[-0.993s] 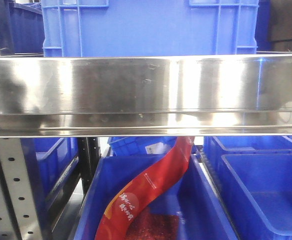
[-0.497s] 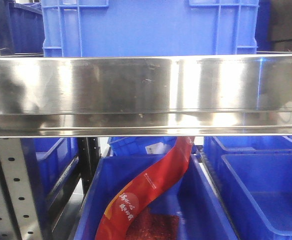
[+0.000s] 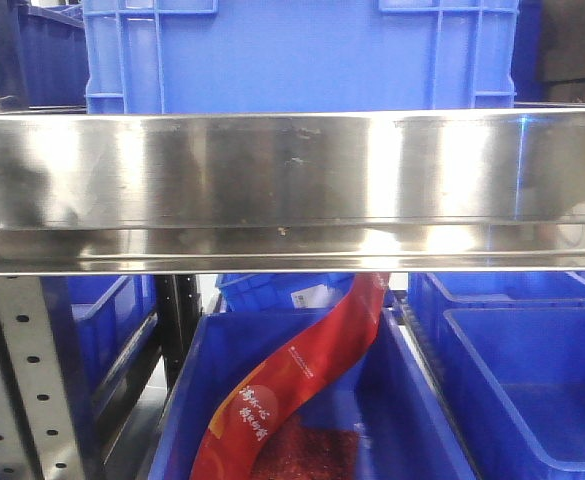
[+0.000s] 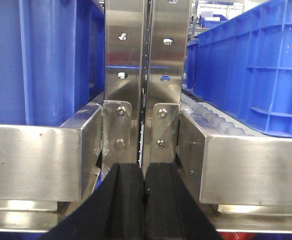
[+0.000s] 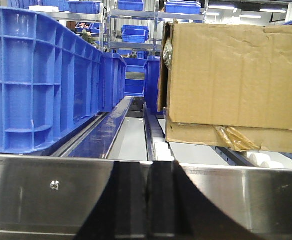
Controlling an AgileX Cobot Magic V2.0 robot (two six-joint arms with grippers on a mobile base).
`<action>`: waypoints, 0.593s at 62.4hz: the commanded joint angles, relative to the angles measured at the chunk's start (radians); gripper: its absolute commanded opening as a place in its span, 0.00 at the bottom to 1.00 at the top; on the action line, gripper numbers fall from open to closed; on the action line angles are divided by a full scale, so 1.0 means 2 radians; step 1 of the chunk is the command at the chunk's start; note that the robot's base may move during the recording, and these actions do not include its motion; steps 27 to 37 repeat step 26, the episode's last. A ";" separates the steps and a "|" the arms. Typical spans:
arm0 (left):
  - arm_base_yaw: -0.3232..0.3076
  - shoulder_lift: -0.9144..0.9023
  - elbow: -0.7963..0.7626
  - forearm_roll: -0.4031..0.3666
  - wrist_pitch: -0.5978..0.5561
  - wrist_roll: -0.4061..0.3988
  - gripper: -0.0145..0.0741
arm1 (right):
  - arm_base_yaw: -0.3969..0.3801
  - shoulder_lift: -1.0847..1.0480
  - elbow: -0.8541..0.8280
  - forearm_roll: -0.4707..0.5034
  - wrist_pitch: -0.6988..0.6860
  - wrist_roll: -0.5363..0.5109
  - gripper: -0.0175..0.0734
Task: Grab block from conveyor and place in blue bin
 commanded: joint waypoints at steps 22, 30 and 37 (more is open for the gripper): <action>0.000 -0.003 -0.001 0.001 -0.004 -0.003 0.04 | -0.003 -0.002 0.000 0.000 -0.010 -0.002 0.02; 0.000 -0.003 -0.001 0.001 -0.004 -0.003 0.04 | -0.003 -0.002 0.000 0.000 -0.010 -0.002 0.02; 0.000 -0.003 -0.001 0.001 -0.004 -0.003 0.04 | -0.003 -0.002 0.000 0.000 -0.010 -0.002 0.02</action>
